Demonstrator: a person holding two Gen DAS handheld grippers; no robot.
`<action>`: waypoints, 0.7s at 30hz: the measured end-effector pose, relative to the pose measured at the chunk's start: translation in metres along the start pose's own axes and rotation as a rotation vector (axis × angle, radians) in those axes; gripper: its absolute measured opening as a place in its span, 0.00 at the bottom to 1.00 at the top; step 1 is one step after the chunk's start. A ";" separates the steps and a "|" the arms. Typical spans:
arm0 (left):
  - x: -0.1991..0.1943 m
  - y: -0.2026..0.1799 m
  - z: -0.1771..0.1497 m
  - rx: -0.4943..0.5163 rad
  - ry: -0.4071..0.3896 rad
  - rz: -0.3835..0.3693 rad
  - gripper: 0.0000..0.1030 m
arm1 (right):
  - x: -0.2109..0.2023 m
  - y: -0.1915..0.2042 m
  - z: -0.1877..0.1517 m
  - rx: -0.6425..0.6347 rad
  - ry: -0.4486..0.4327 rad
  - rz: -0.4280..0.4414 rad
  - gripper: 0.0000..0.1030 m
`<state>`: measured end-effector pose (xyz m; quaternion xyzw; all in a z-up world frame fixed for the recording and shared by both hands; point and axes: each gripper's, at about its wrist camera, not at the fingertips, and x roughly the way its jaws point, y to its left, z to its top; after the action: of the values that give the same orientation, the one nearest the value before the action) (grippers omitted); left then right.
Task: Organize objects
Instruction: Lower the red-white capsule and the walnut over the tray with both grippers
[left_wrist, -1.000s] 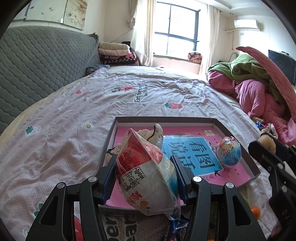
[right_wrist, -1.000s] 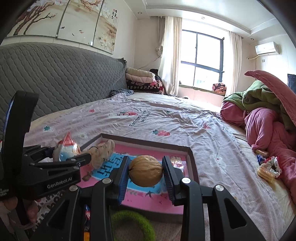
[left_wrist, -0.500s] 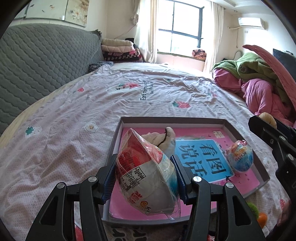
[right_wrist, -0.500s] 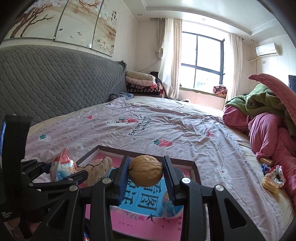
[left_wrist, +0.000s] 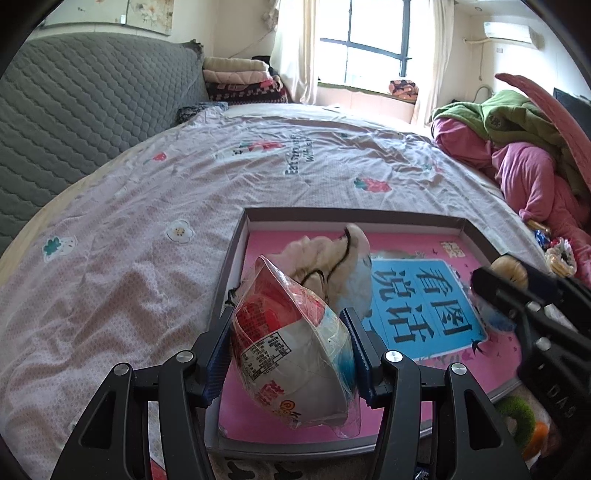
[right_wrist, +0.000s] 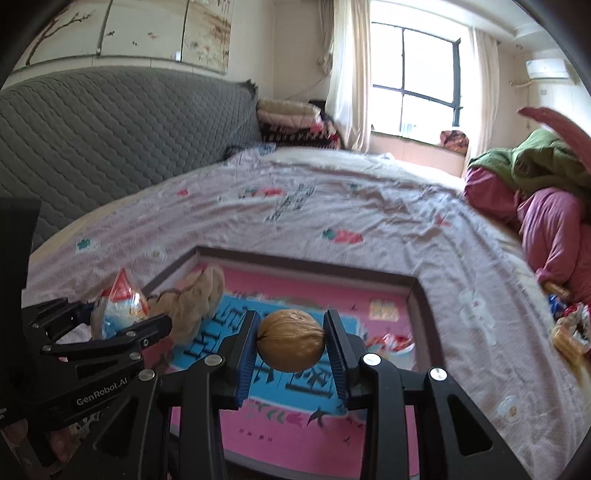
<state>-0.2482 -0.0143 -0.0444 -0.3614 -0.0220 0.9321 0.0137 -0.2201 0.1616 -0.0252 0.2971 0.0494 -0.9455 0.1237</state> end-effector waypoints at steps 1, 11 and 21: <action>0.001 -0.001 -0.001 0.004 0.008 -0.003 0.56 | 0.002 0.000 -0.003 0.001 0.012 0.001 0.35; 0.010 -0.009 -0.009 0.028 0.067 -0.030 0.56 | 0.024 0.007 -0.018 -0.022 0.128 0.021 0.35; 0.014 -0.013 -0.015 0.055 0.102 -0.022 0.56 | 0.030 0.011 -0.024 -0.058 0.181 0.007 0.35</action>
<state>-0.2482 -0.0003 -0.0643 -0.4076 0.0005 0.9125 0.0349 -0.2282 0.1484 -0.0621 0.3779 0.0867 -0.9125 0.1304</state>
